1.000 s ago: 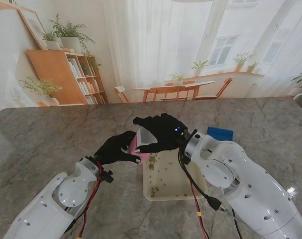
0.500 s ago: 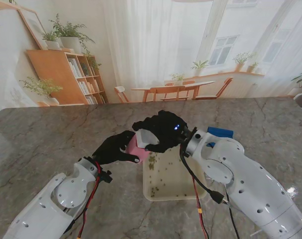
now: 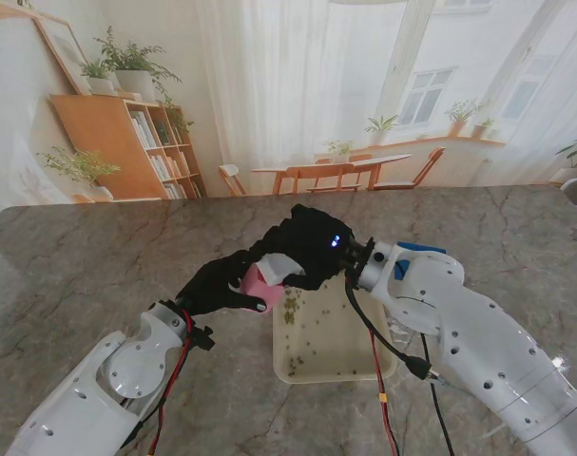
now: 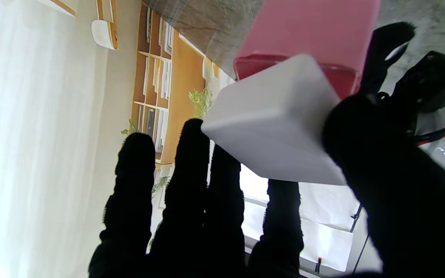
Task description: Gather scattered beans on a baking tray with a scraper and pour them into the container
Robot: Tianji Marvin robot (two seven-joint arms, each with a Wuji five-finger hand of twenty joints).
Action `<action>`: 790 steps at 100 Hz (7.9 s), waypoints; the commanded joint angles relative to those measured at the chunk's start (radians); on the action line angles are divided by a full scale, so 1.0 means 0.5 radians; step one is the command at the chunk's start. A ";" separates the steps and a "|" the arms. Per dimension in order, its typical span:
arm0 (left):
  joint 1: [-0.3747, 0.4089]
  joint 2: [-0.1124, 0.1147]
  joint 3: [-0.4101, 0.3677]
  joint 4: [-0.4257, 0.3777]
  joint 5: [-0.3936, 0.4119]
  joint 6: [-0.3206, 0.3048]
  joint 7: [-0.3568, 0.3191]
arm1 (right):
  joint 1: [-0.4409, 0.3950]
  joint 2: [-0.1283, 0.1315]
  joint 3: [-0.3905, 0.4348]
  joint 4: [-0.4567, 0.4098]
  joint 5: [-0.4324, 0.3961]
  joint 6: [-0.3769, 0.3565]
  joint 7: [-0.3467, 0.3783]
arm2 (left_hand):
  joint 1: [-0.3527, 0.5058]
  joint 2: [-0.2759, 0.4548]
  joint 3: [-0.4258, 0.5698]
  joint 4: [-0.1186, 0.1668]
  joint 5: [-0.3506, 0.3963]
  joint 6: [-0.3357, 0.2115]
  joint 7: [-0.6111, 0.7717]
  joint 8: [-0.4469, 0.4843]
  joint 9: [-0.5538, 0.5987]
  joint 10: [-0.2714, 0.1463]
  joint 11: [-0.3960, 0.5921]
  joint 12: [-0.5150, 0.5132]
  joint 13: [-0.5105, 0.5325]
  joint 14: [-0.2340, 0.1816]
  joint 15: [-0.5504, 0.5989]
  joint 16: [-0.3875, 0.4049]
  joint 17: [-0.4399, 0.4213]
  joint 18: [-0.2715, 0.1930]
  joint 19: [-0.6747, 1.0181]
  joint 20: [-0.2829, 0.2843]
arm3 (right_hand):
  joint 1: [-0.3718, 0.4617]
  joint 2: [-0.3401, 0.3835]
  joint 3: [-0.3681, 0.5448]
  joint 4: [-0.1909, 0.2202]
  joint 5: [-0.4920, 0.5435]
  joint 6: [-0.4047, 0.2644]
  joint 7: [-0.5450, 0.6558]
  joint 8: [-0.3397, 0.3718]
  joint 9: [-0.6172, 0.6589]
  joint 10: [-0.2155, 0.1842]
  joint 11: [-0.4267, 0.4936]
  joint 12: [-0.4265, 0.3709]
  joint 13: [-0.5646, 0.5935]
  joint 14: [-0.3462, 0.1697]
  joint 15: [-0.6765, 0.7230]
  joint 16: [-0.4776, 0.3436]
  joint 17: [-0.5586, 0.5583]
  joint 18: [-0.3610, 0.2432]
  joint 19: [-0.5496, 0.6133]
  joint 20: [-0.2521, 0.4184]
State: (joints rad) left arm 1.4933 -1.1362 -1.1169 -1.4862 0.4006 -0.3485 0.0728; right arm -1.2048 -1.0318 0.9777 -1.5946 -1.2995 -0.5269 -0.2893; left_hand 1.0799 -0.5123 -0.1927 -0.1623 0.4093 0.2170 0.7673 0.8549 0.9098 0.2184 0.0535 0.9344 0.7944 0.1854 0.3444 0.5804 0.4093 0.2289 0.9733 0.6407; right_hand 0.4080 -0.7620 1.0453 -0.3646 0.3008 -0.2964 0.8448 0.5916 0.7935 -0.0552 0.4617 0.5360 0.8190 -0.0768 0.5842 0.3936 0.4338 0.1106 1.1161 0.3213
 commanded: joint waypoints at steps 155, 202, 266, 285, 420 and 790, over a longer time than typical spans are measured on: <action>0.001 0.001 0.003 0.024 0.002 0.003 -0.013 | -0.075 -0.076 -0.052 -0.142 0.744 0.582 0.701 | 0.380 0.393 0.430 0.242 0.192 -0.241 0.579 0.176 0.260 -0.340 0.292 0.143 0.090 -0.081 0.084 0.029 -0.012 -0.004 0.015 0.050 | 0.103 0.472 -0.012 0.554 0.153 0.376 -0.113 0.627 -0.070 0.163 0.437 0.282 0.302 -0.121 0.382 0.235 0.795 -0.371 0.128 0.311; 0.007 -0.008 -0.003 0.016 -0.045 0.013 -0.004 | 0.000 -0.084 -0.069 0.031 0.584 0.273 0.369 | 0.378 0.394 0.428 0.241 0.193 -0.245 0.580 0.175 0.260 -0.343 0.291 0.143 0.093 -0.085 0.085 0.029 -0.010 -0.005 0.016 0.051 | 0.445 -0.019 0.285 0.128 0.061 0.189 0.214 0.369 -0.007 0.009 0.527 0.272 0.487 -0.286 0.242 0.152 0.982 -0.643 0.029 0.256; 0.024 -0.019 -0.026 0.024 -0.197 -0.042 -0.032 | 0.045 -0.116 -0.067 0.148 0.616 0.066 0.137 | 0.362 0.375 0.433 0.242 0.217 -0.307 0.591 0.138 0.279 -0.376 0.266 0.110 0.121 -0.117 0.050 0.008 0.024 -0.031 -0.005 0.031 | 0.505 0.163 0.278 0.153 0.320 -0.159 0.722 -0.140 0.262 -0.082 0.449 0.209 0.643 -0.327 0.196 0.098 1.080 -0.652 0.110 0.158; 0.020 -0.016 -0.025 0.030 -0.170 -0.043 -0.030 | 0.020 -0.122 -0.033 0.124 0.655 0.078 0.150 | 0.361 0.370 0.436 0.242 0.221 -0.314 0.595 0.126 0.281 -0.379 0.264 0.106 0.125 -0.116 0.048 0.007 0.027 -0.033 -0.005 0.029 | 0.528 0.145 0.280 0.148 0.444 -0.333 0.848 -0.216 0.349 -0.155 0.448 0.186 0.683 -0.327 0.178 0.103 1.093 -0.645 0.133 0.138; 0.231 -0.034 -0.219 -0.149 -0.062 0.103 0.140 | -0.879 0.038 1.308 -0.173 0.314 0.205 0.895 | 0.359 0.372 0.449 0.237 0.210 -0.297 0.606 0.112 0.276 -0.364 0.267 0.105 0.115 -0.107 0.057 0.015 0.018 -0.028 -0.006 0.033 | 0.565 0.087 0.285 0.127 0.534 -0.367 0.884 -0.262 0.416 -0.159 0.466 0.162 0.711 -0.288 0.159 0.130 1.106 -0.605 0.156 0.116; -0.332 -0.095 0.158 0.881 -0.329 -0.090 0.014 | -0.902 -0.192 0.622 -0.029 0.936 1.342 0.033 | 0.288 0.531 0.339 0.210 0.146 -0.370 0.465 0.085 -0.282 -0.317 0.472 -0.372 -0.253 -0.137 -0.097 -0.183 -0.326 -0.006 -0.155 -0.208 | -0.260 1.042 -0.789 0.557 0.212 0.585 -1.000 0.319 -0.602 0.508 -0.353 -0.014 -0.748 0.567 -0.299 0.051 -0.551 0.323 -0.199 0.193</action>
State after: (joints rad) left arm 1.3181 -1.1884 -1.0412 -1.0504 0.2205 -0.4007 0.0873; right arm -1.6527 -1.1253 1.2902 -1.6124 -0.8352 0.1500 -0.2887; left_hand 1.0805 -0.4811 -0.1927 -0.1631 0.3663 0.1904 0.7952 0.8317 0.7920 0.1730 0.2231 0.7857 0.7079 0.1544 0.3150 0.5101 0.2800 0.2134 0.9265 0.5719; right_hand 0.2733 -0.2526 0.6656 -0.1236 0.3911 0.0164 0.3333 0.7327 0.4908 0.2088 0.3119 0.5229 0.4415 0.1960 0.4447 0.4152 0.1590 0.2553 1.0311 0.4071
